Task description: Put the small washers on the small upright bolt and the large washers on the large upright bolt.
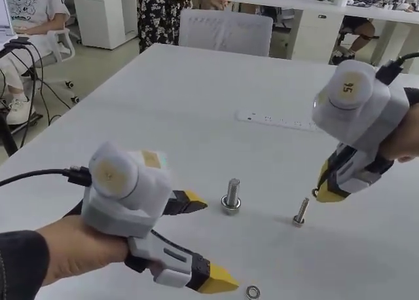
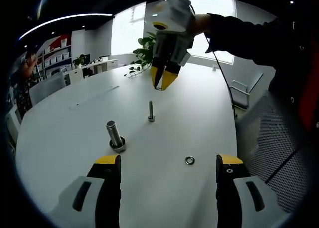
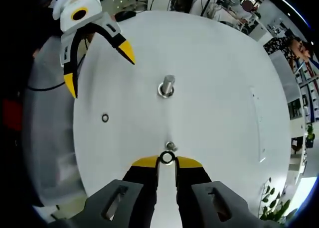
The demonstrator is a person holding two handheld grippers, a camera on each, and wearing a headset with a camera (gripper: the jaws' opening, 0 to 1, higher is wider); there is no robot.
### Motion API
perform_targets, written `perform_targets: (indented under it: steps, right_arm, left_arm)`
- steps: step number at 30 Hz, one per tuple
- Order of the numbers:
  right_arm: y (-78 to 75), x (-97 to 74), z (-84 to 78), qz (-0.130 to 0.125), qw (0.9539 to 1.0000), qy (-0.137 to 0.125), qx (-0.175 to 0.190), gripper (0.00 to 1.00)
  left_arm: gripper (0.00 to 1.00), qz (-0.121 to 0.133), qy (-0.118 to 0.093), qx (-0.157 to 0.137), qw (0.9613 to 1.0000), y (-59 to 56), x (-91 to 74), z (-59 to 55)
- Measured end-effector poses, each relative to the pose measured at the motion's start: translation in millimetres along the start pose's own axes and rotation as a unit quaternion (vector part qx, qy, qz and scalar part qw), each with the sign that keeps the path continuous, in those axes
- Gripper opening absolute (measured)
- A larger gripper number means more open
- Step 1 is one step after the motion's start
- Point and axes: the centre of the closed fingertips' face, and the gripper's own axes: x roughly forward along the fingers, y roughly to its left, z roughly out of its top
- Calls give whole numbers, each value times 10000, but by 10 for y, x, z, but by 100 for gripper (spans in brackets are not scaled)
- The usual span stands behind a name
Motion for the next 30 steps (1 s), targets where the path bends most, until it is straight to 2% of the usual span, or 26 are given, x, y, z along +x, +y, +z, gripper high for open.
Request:
perform_targets:
  steps: [10, 17, 30]
  right_arm:
    - [-103, 79, 27, 51, 10000, 12, -30, 13]
    - [-104, 205, -7, 185, 9997, 130, -63, 13]
    - [-133, 312, -70, 283, 9993, 224, -68, 13]
  left_arm:
    - [78, -23, 33, -18, 10000, 22, 31, -17]
    - [78, -23, 4, -51, 10000, 30, 42, -17]
    - [78, 9, -43, -92, 9999, 51, 52, -7]
